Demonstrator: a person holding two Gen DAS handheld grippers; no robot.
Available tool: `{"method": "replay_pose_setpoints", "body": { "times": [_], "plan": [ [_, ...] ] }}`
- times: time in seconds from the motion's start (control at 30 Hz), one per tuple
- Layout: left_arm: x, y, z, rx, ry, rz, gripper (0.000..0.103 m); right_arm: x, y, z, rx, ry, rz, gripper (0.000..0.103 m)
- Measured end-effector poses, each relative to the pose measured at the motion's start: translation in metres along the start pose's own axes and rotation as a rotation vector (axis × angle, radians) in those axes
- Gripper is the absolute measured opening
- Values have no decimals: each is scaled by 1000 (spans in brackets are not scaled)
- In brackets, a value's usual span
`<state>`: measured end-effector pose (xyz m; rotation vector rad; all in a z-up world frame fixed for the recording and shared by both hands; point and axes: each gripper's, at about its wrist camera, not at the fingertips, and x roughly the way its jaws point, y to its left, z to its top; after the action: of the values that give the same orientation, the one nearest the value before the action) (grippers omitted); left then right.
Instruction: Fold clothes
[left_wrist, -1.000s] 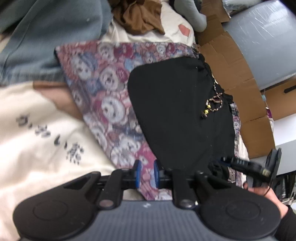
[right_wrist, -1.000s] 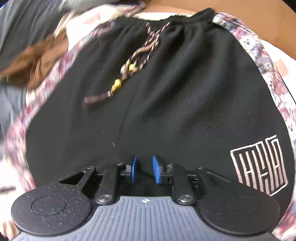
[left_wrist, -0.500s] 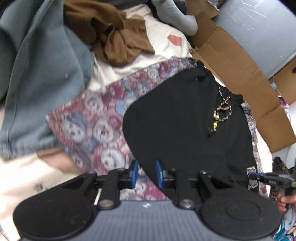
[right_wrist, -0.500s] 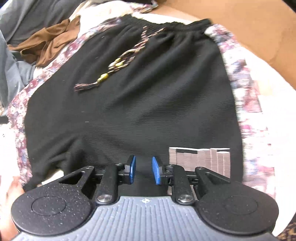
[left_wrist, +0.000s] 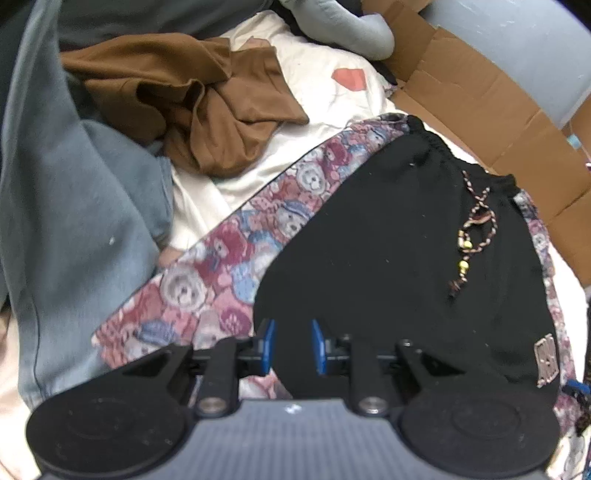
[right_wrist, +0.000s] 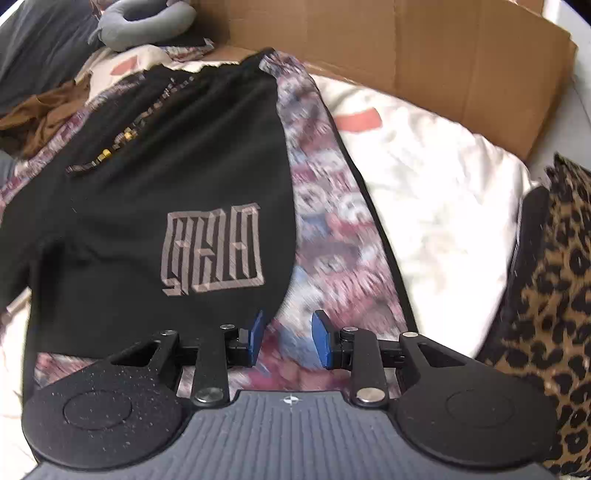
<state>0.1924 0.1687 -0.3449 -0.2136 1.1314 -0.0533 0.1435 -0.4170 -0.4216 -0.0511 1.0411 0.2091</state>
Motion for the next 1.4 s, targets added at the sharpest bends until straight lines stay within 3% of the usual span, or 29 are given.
{"method": "replay_pose_setpoints", "body": {
  "times": [0.4, 0.53, 1.17, 1.2, 1.23, 1.4],
  "plan": [
    [30, -7, 9, 78, 37, 60, 25, 11, -38, -15, 20, -13, -148, 32],
    [34, 1, 14, 61, 18, 83, 25, 12, -38, -14, -24, 3, -196, 23],
    [51, 9, 2, 25, 12, 89, 25, 20, -37, -1, -109, 56, -167, 21],
    [52, 9, 3, 26, 10, 89, 25, 21, -38, 0, -109, 59, -159, 20],
    [52, 8, 4, 28, 7, 89, 25, 22, -39, 1, -112, 62, -150, 6],
    [56, 4, 14, 49, -14, 88, 25, 21, -37, 5, -136, 90, -165, 0]
  ]
}}
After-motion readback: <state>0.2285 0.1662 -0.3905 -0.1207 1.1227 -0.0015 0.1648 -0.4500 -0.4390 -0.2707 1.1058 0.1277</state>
